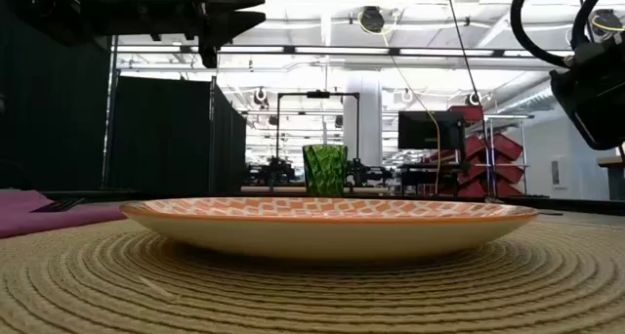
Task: Set table place
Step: Move the black knife to the right of the brown placemat
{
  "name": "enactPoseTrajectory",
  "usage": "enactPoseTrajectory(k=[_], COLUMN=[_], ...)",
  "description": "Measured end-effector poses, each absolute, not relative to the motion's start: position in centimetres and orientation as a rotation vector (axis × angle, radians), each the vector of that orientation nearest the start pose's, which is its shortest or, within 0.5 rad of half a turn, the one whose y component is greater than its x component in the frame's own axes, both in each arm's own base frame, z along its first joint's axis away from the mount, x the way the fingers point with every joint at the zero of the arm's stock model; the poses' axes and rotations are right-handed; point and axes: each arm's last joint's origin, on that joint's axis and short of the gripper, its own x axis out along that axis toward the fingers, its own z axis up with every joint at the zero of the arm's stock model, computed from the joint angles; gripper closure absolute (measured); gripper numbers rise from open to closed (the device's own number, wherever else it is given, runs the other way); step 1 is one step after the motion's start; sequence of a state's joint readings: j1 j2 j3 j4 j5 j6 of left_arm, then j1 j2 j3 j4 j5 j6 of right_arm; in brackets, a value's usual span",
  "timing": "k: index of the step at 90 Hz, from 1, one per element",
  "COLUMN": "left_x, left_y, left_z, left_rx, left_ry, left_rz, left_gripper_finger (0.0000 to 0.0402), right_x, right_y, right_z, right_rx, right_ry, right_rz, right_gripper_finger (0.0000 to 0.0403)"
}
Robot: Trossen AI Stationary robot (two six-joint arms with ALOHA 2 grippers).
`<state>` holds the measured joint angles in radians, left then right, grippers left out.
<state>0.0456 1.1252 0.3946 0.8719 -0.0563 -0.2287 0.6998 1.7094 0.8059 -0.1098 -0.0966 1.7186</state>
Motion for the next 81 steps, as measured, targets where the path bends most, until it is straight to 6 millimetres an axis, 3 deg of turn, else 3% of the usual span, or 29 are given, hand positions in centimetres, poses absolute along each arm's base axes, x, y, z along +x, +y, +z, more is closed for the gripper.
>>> enactPoseTrajectory(k=[25,41,53,65,81], left_x=[22.4,22.4,22.4,22.4,22.4], left_y=[1.2,1.2,1.1,1.1,1.1], left_z=[23.7,23.6,23.7,23.7,23.7], left_rx=[-0.229,-0.228,-0.225,-0.226,-0.226], left_ry=[-0.152,-0.149,-0.15,-0.151,-0.152], left_rz=[0.085,0.077,0.062,0.06,0.06], left_gripper_finger=[0.0284,0.0284,0.0284,0.0284,0.0284], right_x=[22.0,20.2,19.4,19.9,21.0], right_y=[20.1,21.0,21.4,20.8,19.7], right_z=[12.6,13.0,13.8,15.3,15.4], right_rx=[1.177,1.205,1.21,1.222,1.177], right_ry=[1.409,1.458,1.404,1.257,1.234], right_rz=[-0.359,-0.429,-0.449,-0.401,-0.369], right_gripper_finger=[0.0403,0.0403,0.0403,0.0403,0.0403])
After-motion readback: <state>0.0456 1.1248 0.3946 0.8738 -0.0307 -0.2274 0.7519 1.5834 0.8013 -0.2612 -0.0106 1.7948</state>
